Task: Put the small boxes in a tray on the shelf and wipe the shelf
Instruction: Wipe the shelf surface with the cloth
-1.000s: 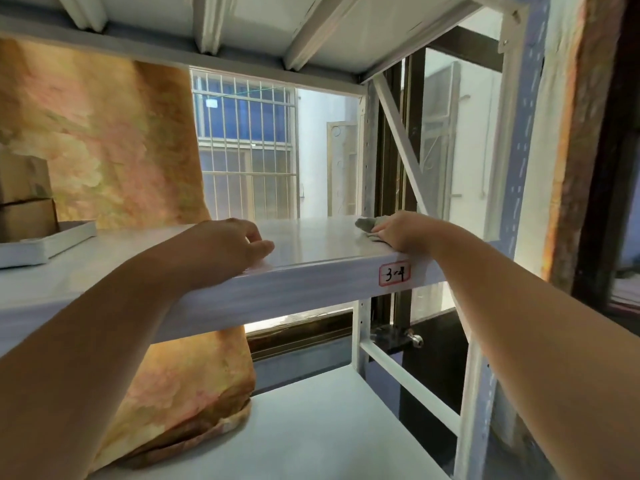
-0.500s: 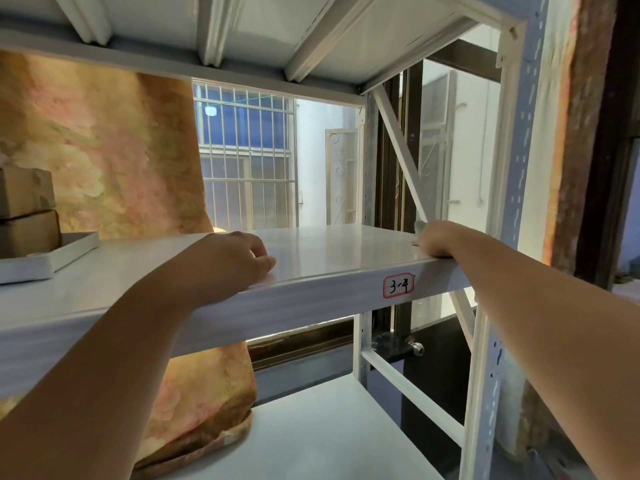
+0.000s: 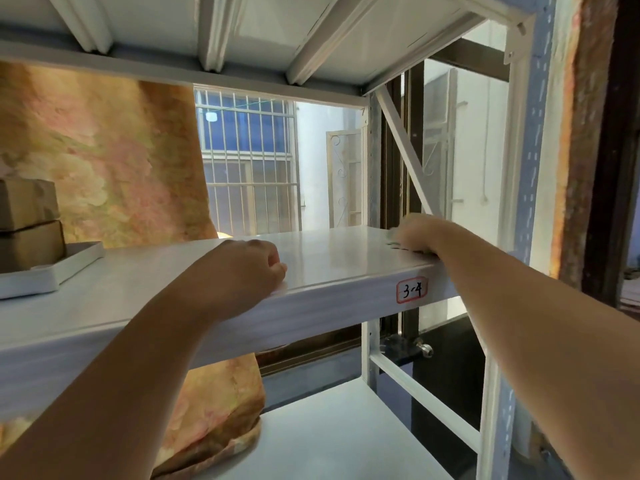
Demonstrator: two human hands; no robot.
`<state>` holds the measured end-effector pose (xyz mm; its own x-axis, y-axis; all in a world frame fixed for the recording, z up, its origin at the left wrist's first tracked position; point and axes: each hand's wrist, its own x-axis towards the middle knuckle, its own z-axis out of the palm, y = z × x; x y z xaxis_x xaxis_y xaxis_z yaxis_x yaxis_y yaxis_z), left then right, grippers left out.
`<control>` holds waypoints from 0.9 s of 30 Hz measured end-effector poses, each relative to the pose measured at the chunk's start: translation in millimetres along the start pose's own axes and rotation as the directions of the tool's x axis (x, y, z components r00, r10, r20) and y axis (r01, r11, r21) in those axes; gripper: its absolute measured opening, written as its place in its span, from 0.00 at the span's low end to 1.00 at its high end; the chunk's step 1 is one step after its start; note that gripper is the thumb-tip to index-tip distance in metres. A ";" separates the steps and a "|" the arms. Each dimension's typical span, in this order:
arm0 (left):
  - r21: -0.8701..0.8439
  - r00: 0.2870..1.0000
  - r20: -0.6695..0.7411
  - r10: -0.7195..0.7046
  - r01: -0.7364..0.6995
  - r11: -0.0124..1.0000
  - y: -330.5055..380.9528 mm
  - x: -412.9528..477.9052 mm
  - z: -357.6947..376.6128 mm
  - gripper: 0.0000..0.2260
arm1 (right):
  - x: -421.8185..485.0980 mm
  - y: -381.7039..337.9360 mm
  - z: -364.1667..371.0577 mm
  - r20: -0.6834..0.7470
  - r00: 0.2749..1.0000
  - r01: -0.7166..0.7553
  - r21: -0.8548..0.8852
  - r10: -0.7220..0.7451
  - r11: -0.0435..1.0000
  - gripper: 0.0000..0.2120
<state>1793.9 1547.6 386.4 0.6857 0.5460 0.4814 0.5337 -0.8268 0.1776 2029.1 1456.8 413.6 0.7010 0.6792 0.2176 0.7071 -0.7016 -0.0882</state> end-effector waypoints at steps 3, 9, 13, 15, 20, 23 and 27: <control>-0.007 1.000 -0.002 -0.004 0.004 1.000 0.8 -1.1 -0.9 0.11 | -24.5 -60.4 0.1 0.004 0.964 0.265 -0.011 -0.265 0.964 0.17; -0.044 0.989 -0.093 -0.112 0.109 0.993 -0.1 -5.8 -5.5 0.18 | -47.6 -147.3 11.0 -0.046 0.859 0.506 -0.078 -0.510 0.859 0.16; -0.027 0.969 -0.202 -0.144 0.142 0.990 -7.0 -13.4 -14.5 0.19 | -61.8 -164.6 6.5 -0.019 0.791 0.609 -0.072 -0.612 0.790 0.16; 0.006 0.966 -0.201 -0.162 0.167 0.986 -18.5 -16.4 -21.7 0.16 | -72.0 -169.1 2.8 -0.011 0.750 0.660 -0.050 -0.661 0.750 0.17; -0.042 0.950 -0.172 -0.262 0.259 0.965 -45.6 -24.2 -46.1 0.14 | -98.1 -192.9 -1.6 -0.028 0.646 0.763 0.008 -0.763 0.646 0.20; -0.029 0.939 -0.154 -0.306 0.306 0.952 -56.7 -33.5 -59.3 0.16 | -108.1 -215.2 1.3 -0.035 0.580 0.813 -0.037 -0.814 0.581 0.19; -0.029 0.930 -0.151 -0.335 0.334 0.942 -65.3 -48.2 -68.3 0.13 | -114.3 -231.3 5.7 -0.083 0.545 0.831 -0.075 -0.834 0.551 0.21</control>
<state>1692.1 1566.0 410.2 0.3845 0.7640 0.5181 0.7175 -0.6005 0.3531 1786.0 1542.7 403.6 -0.2151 0.9378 0.2726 0.9653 0.1619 0.2049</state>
